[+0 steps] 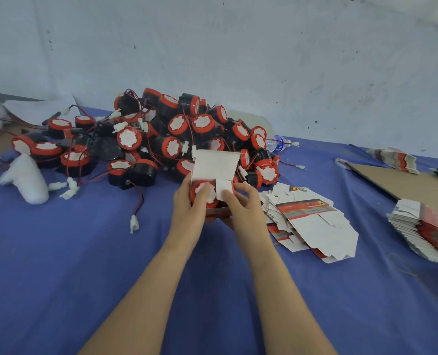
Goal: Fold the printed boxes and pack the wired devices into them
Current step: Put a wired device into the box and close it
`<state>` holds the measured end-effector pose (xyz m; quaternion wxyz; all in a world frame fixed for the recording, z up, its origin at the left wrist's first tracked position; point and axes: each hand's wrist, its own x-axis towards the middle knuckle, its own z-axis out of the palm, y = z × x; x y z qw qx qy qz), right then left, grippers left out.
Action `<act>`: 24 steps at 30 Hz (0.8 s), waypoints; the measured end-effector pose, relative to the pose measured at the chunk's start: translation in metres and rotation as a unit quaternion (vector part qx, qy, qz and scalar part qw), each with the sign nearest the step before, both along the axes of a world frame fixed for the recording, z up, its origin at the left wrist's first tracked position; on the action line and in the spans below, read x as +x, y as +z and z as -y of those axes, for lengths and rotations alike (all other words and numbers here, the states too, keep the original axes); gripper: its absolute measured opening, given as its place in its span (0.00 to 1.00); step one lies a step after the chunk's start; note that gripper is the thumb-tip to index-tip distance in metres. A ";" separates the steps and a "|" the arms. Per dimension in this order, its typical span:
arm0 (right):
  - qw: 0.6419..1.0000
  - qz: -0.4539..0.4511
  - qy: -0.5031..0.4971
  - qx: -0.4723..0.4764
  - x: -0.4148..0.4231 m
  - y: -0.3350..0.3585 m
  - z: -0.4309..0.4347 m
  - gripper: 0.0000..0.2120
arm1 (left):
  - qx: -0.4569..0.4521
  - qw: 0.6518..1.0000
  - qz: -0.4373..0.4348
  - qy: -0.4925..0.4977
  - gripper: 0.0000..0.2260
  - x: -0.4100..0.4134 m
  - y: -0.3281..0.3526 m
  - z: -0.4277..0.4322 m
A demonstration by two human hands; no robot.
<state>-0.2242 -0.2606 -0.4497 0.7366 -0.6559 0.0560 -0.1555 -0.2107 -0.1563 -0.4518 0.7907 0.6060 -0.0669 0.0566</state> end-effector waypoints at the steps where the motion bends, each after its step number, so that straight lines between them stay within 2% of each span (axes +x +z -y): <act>1: 1.000 -0.014 0.002 0.023 0.001 -0.001 0.002 0.13 | -0.012 0.999 -0.016 -0.026 0.14 -0.002 0.002 -0.001; 3: 0.999 -0.014 -0.003 0.043 0.002 0.000 0.008 0.16 | -0.052 0.993 -0.039 -0.097 0.25 -0.003 0.002 -0.004; 4: 0.999 -0.009 -0.007 0.046 0.002 0.000 0.010 0.16 | -0.057 0.991 -0.037 -0.119 0.27 -0.003 0.001 -0.005; 5: 0.999 -0.006 -0.011 0.046 0.003 0.001 0.012 0.15 | -0.052 0.990 -0.036 -0.124 0.25 -0.004 0.002 -0.005; 7: 0.999 -0.008 -0.011 0.036 0.003 -0.001 0.013 0.15 | -0.013 0.995 -0.013 -0.102 0.13 -0.004 0.000 -0.003; 8: 0.999 -0.011 -0.005 0.035 0.003 -0.003 0.014 0.16 | 0.016 0.996 0.010 -0.090 0.10 -0.004 -0.001 -0.002; 10: 0.999 -0.009 0.018 0.034 0.001 -0.004 0.014 0.19 | 0.058 0.995 0.038 -0.067 0.13 -0.002 -0.007 -0.001; 14: 0.997 0.033 0.074 0.007 0.000 -0.005 0.011 0.18 | -0.012 0.999 0.003 -0.032 0.14 -0.001 -0.006 -0.006; 16: 0.994 0.054 0.085 -0.041 0.000 -0.004 0.008 0.16 | -0.035 0.999 -0.027 -0.015 0.14 0.002 -0.005 -0.009; 20: 0.983 0.053 0.145 -0.096 -0.003 -0.002 0.008 0.09 | -0.067 0.994 -0.090 -0.003 0.13 0.008 -0.006 -0.013; 22: 0.975 0.038 0.189 -0.109 -0.007 -0.001 0.009 0.12 | -0.072 0.992 -0.108 0.003 0.14 0.009 -0.003 -0.016; 24: 0.973 0.035 0.185 -0.138 -0.009 0.001 0.006 0.14 | -0.047 0.992 -0.113 0.013 0.15 0.009 -0.002 -0.016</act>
